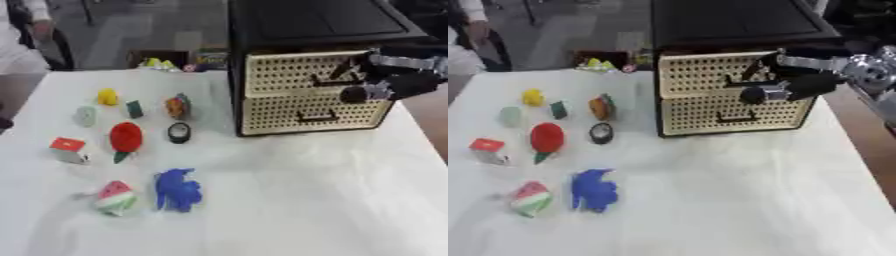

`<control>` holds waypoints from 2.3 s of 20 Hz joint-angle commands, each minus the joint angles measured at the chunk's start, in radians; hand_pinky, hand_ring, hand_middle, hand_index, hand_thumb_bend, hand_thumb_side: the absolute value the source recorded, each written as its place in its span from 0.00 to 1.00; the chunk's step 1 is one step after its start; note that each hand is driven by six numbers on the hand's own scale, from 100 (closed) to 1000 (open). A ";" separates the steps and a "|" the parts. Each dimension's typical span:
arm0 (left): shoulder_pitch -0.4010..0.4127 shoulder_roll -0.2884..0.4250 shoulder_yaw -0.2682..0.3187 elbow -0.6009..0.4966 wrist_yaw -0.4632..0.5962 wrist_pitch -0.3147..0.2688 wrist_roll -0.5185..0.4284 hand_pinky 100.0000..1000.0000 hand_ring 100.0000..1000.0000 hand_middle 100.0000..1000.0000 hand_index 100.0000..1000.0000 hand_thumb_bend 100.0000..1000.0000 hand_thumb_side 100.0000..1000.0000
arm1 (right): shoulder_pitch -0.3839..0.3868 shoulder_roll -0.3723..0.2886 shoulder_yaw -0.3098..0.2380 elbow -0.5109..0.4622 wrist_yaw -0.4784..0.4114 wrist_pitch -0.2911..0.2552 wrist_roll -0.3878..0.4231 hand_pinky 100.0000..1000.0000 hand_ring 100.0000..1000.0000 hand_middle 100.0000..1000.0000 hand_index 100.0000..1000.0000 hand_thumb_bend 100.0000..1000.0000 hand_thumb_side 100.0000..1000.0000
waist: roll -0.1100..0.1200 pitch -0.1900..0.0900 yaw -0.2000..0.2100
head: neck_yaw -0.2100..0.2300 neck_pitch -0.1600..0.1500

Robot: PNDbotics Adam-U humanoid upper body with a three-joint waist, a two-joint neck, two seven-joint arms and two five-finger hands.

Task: Pick up objects from table and place into drawer.

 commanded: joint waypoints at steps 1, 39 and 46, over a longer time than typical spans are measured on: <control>-0.006 0.006 0.000 -0.016 -0.004 0.001 -0.004 0.47 0.58 0.58 0.68 0.00 1.00 | -0.026 -0.022 -0.011 0.013 0.036 -0.006 -0.013 0.00 0.00 0.00 0.84 0.79 1.00 | -0.002 -0.011 0.001 | -0.004 -0.015; -0.008 0.000 -0.006 -0.016 -0.002 0.009 -0.016 0.47 0.58 0.58 0.68 0.00 1.00 | -0.073 -0.012 0.092 -0.014 0.240 -0.038 0.050 0.00 0.00 0.00 0.82 0.87 0.86 | -0.013 -0.004 0.004 | -0.008 -0.023; -0.008 0.000 -0.006 -0.016 -0.001 0.011 -0.016 0.47 0.58 0.58 0.68 0.00 1.00 | -0.068 -0.010 0.096 -0.002 0.280 -0.039 0.049 0.00 0.00 0.00 0.82 0.87 0.86 | -0.013 -0.003 0.003 | -0.008 -0.026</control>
